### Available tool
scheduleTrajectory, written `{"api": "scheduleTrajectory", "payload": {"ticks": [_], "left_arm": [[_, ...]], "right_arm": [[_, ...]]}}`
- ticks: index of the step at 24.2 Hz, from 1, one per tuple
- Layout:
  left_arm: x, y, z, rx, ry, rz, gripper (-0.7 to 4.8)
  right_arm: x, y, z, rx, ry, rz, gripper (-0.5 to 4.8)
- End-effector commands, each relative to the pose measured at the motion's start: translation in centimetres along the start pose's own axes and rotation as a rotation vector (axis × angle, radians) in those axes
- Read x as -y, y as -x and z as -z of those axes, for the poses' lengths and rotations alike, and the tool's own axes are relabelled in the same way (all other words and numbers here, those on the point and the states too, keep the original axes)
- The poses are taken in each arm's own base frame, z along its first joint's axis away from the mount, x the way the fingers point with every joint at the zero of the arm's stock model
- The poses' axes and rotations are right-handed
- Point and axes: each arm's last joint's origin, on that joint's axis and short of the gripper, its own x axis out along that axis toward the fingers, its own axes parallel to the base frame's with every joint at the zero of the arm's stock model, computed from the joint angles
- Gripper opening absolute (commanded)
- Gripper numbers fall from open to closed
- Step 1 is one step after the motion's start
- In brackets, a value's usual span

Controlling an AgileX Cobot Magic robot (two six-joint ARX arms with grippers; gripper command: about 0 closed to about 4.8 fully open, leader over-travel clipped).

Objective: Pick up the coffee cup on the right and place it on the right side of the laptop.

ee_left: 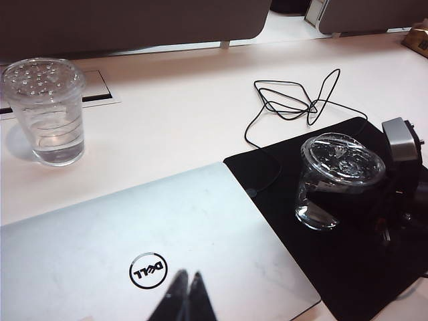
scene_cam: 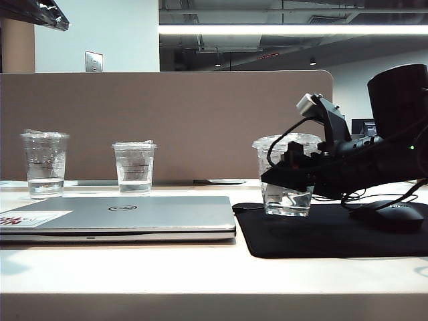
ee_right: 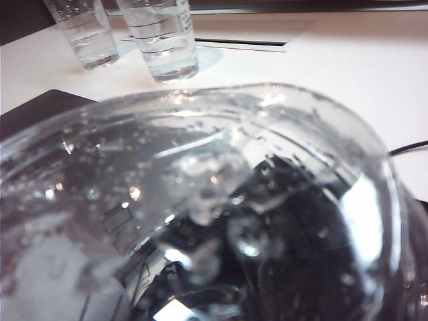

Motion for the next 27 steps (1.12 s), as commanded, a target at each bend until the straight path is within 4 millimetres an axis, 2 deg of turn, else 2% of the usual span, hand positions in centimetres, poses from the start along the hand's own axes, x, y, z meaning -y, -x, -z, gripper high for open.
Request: {"api": "scheduleTrajectory", "payload": {"ticks": [1, 7, 14, 16, 17, 19, 20, 27], "left_arm": [[0.1, 0.1, -0.3, 0.016, -0.005, 0.007, -0.05], [0.1, 0.1, -0.3, 0.016, -0.006, 0.007, -0.05], [0.1, 0.1, -0.3, 0.016, -0.006, 0.007, -0.05], [0.1, 0.1, -0.3, 0.016, -0.006, 0.007, -0.05], [0.1, 0.1, -0.3, 0.016, -0.006, 0.007, -0.05], [0.1, 0.1, -0.3, 0.016, -0.005, 0.007, -0.05], [0.1, 0.1, -0.3, 0.016, -0.006, 0.007, -0.05], [0.1, 0.1, -0.3, 0.016, -0.005, 0.007, -0.05]], "right_arm": [[0.0, -0.1, -0.1, 0.026, 0.016, -0.005, 2.53], [0.1, -0.2, 0.4, 0.007, 0.03, -0.003, 2.53], [0.2, -0.2, 1.5, -0.095, -0.014, 0.006, 2.56], [0.2, -0.2, 1.6, -0.102, -0.006, 0.001, 2.95], [0.2, -0.2, 1.6, -0.101, 0.003, -0.001, 3.34], [0.2, -0.2, 1.5, -0.1, 0.005, -0.003, 4.51], [0.2, -0.2, 1.5, -0.1, 0.006, -0.002, 4.79], [-0.1, 0.4, 0.5, -0.107, 0.002, 0.0, 4.79]]}}
